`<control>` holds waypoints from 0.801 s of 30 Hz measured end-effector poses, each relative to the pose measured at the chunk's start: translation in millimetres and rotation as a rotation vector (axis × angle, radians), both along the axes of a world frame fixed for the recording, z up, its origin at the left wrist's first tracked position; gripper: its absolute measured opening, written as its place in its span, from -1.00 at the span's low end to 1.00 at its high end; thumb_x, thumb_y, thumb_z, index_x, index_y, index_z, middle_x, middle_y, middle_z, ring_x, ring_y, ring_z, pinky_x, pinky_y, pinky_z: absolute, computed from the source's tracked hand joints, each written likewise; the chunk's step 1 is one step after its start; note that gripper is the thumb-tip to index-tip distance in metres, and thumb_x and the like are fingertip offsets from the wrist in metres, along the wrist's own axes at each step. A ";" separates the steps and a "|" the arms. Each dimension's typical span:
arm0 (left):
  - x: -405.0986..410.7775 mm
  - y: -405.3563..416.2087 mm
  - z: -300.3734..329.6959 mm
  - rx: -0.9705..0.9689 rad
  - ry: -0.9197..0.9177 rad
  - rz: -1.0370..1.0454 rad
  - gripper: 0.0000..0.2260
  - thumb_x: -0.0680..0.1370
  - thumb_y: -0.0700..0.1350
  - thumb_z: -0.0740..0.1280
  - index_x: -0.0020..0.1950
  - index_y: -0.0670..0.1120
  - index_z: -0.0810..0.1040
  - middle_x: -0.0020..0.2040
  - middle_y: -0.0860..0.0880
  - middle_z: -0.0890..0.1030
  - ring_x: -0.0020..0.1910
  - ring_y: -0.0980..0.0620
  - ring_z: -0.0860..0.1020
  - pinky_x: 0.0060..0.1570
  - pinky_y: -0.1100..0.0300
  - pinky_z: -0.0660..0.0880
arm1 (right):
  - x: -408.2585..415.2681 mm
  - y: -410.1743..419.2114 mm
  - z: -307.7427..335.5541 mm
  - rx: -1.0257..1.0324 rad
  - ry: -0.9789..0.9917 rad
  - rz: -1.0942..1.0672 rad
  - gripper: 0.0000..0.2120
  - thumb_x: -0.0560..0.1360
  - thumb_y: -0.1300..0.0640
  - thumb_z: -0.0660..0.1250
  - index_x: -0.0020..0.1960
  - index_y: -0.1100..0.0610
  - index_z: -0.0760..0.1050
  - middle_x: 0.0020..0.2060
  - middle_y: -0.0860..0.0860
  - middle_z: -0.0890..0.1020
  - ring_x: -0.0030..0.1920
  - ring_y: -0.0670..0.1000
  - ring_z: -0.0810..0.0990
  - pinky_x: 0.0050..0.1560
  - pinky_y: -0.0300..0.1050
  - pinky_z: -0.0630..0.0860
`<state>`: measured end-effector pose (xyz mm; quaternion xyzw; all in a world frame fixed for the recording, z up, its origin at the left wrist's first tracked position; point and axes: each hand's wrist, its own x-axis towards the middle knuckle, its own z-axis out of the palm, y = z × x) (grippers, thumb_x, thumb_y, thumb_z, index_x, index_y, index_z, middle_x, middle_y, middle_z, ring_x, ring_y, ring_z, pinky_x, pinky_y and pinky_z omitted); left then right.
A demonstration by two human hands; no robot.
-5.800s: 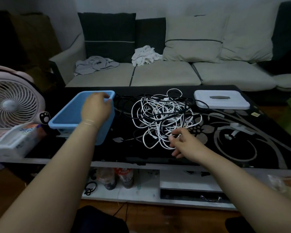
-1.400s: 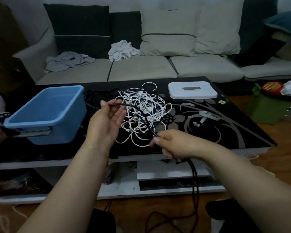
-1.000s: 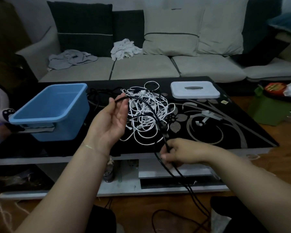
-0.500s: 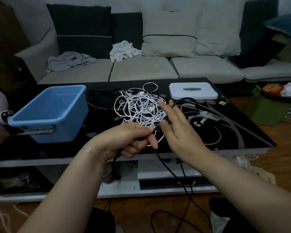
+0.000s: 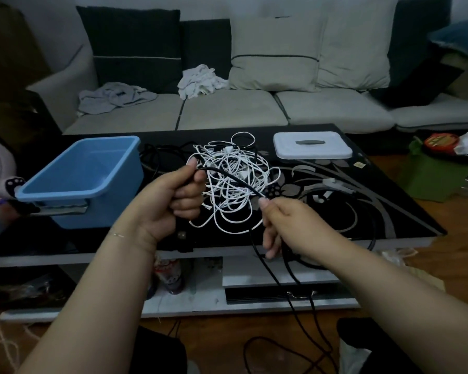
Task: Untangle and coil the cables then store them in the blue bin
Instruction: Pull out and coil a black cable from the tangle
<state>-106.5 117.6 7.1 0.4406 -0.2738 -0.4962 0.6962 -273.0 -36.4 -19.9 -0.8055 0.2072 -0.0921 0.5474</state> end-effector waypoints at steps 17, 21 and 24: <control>-33.4 -33.6 -1.1 -0.312 0.224 0.540 -0.65 0.69 -0.05 0.04 -0.23 -0.14 0.38 0.28 -0.26 0.53 -0.02 -0.06 0.68 -0.17 0.18 0.62 | 4.7 21.3 -34.8 -0.400 0.237 0.111 -0.82 0.63 -0.03 0.12 0.09 0.06 0.38 -0.29 -0.02 0.48 -0.26 0.07 0.53 -0.19 0.00 0.54; -41.7 -33.6 -7.6 -0.121 -0.261 0.501 -0.71 0.69 -0.12 0.06 -0.21 -0.15 0.35 0.15 0.08 0.61 0.01 -0.09 0.67 -0.11 0.13 0.63 | -2.8 28.2 -25.0 -0.659 0.200 0.209 -0.78 0.63 -0.08 0.07 0.14 -0.03 0.42 -0.16 -0.02 0.55 -0.08 0.08 0.53 -0.13 -0.03 0.46; -47.9 -34.1 -14.6 0.006 -0.547 0.361 -0.74 0.68 -0.16 0.06 -0.18 -0.16 0.37 0.11 0.33 0.52 -0.07 0.00 0.68 -0.16 0.15 0.61 | -3.6 26.6 -15.0 -0.786 0.117 0.188 -0.78 0.63 -0.09 0.07 0.15 -0.07 0.43 -0.04 0.00 0.61 0.01 0.09 0.55 -0.15 -0.05 0.44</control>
